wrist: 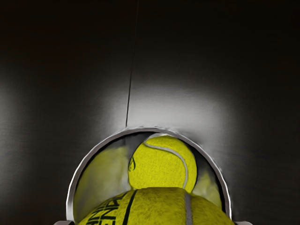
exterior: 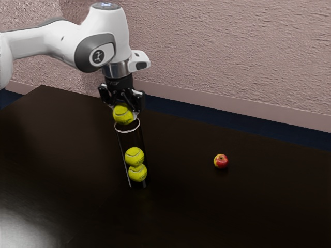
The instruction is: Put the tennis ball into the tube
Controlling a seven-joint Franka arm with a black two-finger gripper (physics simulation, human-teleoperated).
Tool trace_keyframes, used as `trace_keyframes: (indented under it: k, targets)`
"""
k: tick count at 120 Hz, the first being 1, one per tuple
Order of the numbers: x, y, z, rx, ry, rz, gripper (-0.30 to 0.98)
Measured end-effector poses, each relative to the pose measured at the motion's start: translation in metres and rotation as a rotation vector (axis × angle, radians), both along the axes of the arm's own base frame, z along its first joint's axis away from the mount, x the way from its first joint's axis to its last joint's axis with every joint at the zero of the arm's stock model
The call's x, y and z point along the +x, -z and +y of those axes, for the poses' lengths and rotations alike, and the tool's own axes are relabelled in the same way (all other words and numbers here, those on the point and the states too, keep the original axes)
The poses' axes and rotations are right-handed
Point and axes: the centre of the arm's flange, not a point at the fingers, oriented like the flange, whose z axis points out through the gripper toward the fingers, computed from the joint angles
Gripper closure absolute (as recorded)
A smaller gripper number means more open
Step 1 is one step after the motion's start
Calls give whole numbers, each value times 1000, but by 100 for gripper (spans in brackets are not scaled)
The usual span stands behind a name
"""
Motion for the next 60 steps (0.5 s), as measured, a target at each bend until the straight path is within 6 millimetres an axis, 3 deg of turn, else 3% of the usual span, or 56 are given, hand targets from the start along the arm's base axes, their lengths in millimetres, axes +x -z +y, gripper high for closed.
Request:
trace_keyframes:
  k: [15, 33, 39, 60]
  targets:
    - [0, 2, 1, -9, -12, 2, 15]
    - [-1, 2, 19, -8, -51, 11, 8]
    - [0, -16, 24, -11, -49, -4, 6]
    - [-2, -112, 47, -51, -24, -73, 3]
